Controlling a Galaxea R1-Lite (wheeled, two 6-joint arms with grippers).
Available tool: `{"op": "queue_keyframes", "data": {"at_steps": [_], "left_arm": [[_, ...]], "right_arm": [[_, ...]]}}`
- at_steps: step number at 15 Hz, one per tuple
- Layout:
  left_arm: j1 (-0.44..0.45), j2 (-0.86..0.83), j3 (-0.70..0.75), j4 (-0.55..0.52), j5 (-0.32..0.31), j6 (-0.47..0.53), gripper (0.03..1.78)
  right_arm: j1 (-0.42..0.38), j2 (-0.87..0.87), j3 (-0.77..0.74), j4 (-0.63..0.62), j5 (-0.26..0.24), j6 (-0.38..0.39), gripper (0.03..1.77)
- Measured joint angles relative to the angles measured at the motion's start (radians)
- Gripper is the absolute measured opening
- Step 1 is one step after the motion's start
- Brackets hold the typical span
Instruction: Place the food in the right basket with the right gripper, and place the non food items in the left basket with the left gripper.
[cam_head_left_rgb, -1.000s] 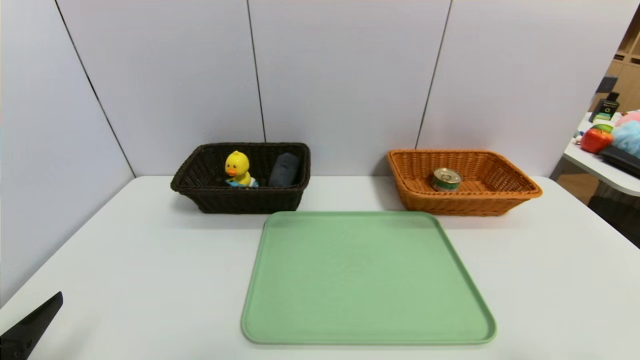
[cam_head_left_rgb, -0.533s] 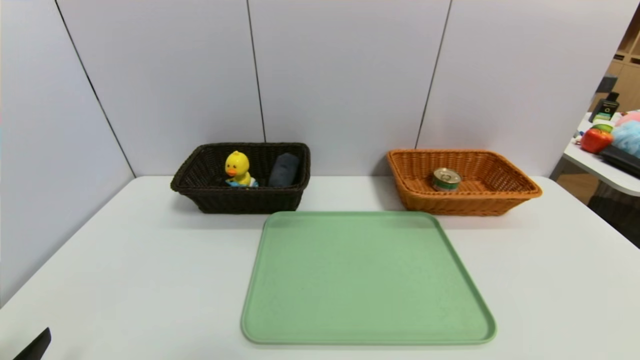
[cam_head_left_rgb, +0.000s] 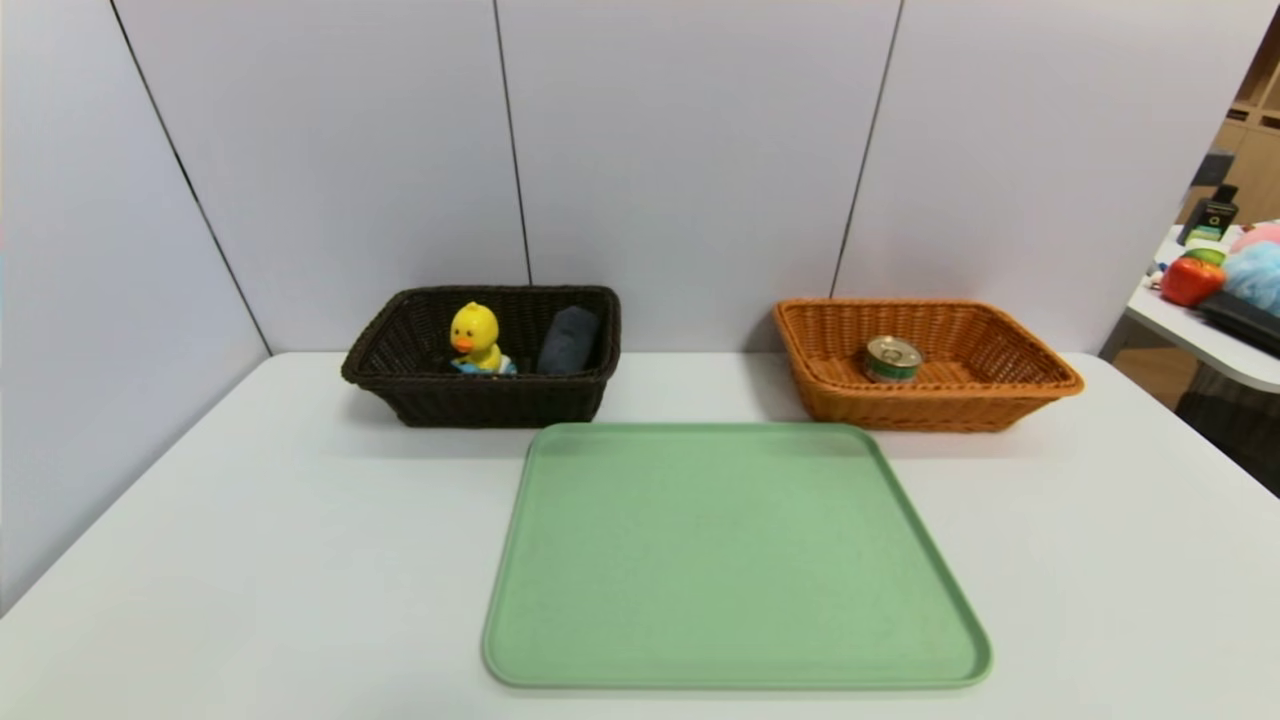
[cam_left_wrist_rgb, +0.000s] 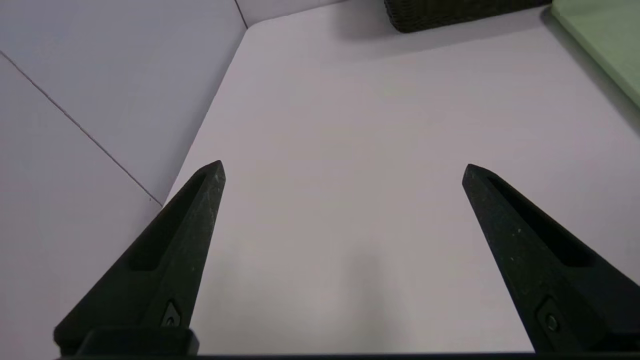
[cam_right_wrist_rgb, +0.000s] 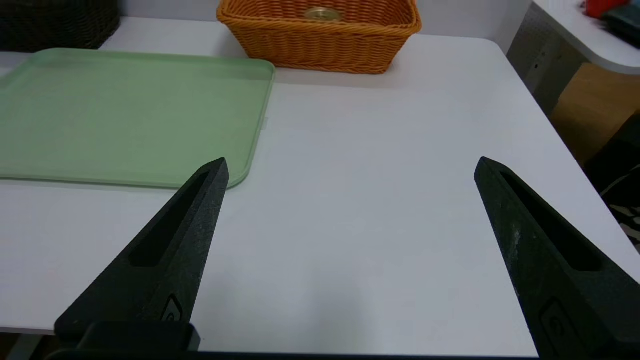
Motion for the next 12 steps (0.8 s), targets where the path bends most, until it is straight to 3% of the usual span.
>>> {"op": "queue_keyframes", "data": {"at_steps": [5, 7, 12], "left_arm": [[0.003, -0.041, 0.006, -0.110, -0.017, -0.007, 1.69], [0.002, -0.045, 0.006, -0.166, -0.037, -0.015, 1.69], [0.000, -0.069, 0.050, -0.163, -0.070, -0.019, 1.69]], "right_arm": [[0.004, -0.114, 0.027, -0.037, 0.041, 0.001, 1.69], [0.004, -0.127, 0.052, -0.123, 0.041, 0.001, 1.69], [0.004, -0.133, 0.181, -0.315, 0.040, 0.001, 1.69]]}}
